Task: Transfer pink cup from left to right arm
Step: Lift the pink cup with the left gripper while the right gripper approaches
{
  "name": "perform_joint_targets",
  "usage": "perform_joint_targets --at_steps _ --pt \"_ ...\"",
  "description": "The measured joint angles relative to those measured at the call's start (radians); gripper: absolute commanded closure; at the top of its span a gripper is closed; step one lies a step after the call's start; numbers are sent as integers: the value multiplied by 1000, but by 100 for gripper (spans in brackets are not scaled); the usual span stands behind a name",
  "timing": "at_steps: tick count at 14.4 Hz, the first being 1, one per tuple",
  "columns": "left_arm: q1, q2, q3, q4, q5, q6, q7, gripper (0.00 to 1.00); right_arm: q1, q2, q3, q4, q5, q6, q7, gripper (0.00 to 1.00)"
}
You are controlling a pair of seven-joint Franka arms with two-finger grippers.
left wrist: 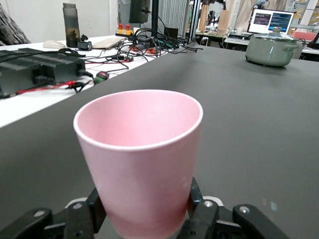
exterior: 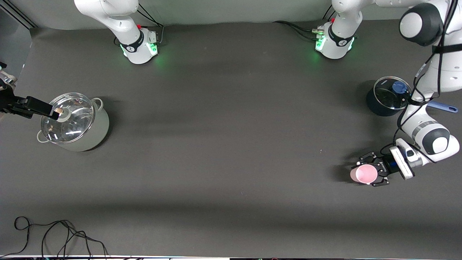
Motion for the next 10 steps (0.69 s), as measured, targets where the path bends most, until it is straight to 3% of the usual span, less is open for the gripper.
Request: perform_joint_targets --at_steps 5,10 --pt "-64 -188 -123 -139 -87 149 -117 57 0 1 -2 0 0 -31 -1 0" --pt "-69 -405 -332 -328 -164 309 -227 58 1 1 -1 0 0 -37 16 2"
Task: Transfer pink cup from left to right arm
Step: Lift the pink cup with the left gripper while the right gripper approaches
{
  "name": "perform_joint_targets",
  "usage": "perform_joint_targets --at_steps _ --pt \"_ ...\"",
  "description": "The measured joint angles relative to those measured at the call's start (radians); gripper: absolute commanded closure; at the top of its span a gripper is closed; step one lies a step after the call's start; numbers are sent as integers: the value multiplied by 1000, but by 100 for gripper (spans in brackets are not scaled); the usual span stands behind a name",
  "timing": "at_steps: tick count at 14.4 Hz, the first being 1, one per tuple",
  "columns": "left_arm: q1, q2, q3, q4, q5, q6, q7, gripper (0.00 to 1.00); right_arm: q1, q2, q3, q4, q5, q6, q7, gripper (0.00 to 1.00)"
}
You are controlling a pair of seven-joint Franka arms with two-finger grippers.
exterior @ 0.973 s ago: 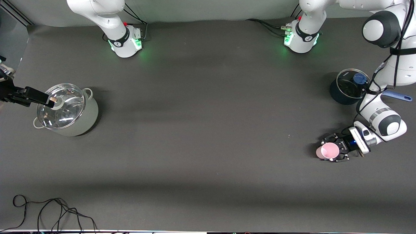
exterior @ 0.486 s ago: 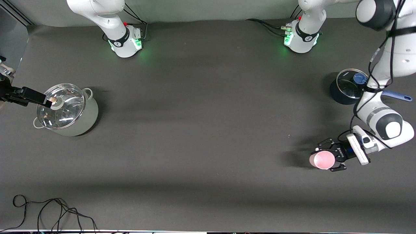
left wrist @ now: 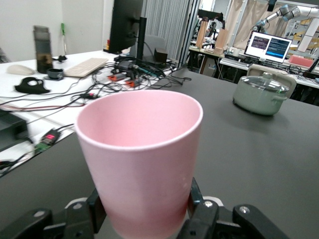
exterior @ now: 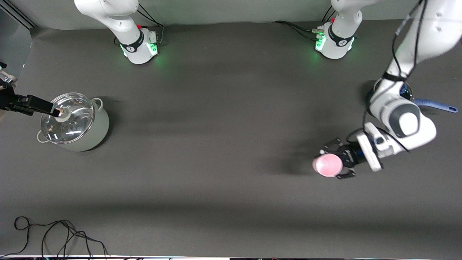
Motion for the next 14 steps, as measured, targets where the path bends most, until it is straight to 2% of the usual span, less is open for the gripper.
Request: perform_joint_targets --at_steps 3,6,9,11,14 --pt "-9 -44 -145 -47 -83 158 -9 59 5 0 5 2 0 -6 136 2" --pt "-14 -62 -246 -50 -101 238 -9 56 12 -1 13 7 5 -49 333 5" --pt "-14 -99 -363 -49 -103 325 -10 54 36 -1 18 12 73 -76 602 5" --pt "-16 -122 -444 -49 -104 383 -23 54 82 -1 19 14 100 -79 790 4" --pt "-17 -136 -551 -48 -106 475 -28 54 226 -1 23 16 120 -76 1073 3"
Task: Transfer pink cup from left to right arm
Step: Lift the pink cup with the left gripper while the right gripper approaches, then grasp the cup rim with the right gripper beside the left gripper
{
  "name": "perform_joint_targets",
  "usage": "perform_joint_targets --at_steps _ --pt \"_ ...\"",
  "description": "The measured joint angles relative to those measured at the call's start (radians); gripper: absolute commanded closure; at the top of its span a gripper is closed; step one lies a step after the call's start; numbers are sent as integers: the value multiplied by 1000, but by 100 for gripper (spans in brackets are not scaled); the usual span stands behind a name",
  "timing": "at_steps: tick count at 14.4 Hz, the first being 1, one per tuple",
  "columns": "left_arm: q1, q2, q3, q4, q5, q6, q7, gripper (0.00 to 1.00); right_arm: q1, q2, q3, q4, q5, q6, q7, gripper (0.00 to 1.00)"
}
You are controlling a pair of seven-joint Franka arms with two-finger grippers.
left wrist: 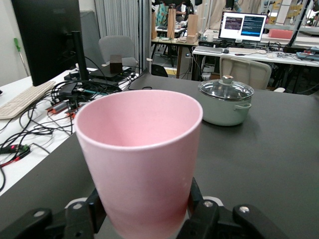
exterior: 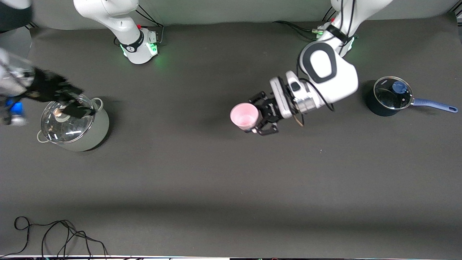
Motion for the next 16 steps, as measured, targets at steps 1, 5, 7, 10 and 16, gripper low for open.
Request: perform_joint_targets --at_steps 1,5,7,10,16 --pt "0 0 -32 2 -1 34 0 54 60 2 2 7 7 5 118 1" --pt "-1 -1 -77 17 -4 74 -13 51 250 69 6 114 72 17 463 1" --pt "-1 -1 -78 22 -4 79 -18 51 310 105 6 146 117 18 576 1" --pt "-1 -1 -79 22 -4 85 -19 51 373 149 6 191 148 23 708 1" --pt "-1 -1 -80 23 -4 98 -20 50 484 199 5 222 167 146 885 1"
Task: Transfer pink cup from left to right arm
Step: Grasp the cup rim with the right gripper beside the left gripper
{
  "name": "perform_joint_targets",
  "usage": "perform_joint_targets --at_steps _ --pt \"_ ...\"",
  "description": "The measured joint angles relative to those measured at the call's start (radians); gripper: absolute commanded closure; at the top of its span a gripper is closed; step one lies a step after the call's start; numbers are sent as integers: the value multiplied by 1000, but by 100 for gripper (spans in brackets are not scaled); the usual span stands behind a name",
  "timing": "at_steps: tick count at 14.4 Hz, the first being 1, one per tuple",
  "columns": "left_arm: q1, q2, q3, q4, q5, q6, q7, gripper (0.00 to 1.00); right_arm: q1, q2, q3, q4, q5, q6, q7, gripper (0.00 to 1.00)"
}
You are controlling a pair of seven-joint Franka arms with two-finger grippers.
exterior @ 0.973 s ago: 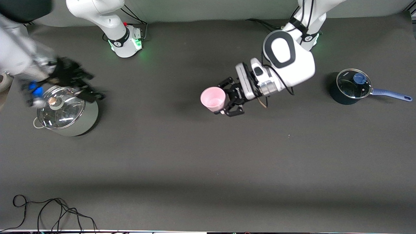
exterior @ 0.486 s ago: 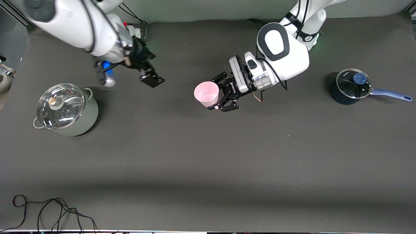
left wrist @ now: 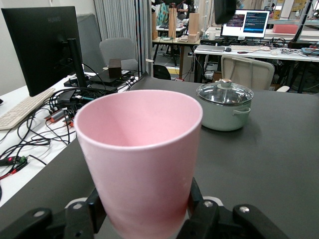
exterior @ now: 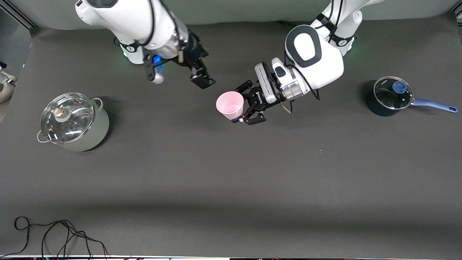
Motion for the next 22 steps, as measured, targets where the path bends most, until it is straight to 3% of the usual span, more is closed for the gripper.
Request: perform_joint_targets --at_steps 9,10,12,13,22 --pt "0 0 -1 0 -1 3 -18 46 19 118 -6 51 -20 111 2 1" --pt "0 0 -1 0 -1 3 -19 46 19 125 -7 54 -25 112 2 13" --pt "0 0 -1 0 -1 3 -21 46 19 136 -7 56 -28 112 2 88" --pt "0 0 -2 0 -1 4 -21 46 19 138 -7 57 -29 113 2 100" --pt "0 1 -8 0 -1 3 -22 46 19 141 -9 79 -49 126 1 100"
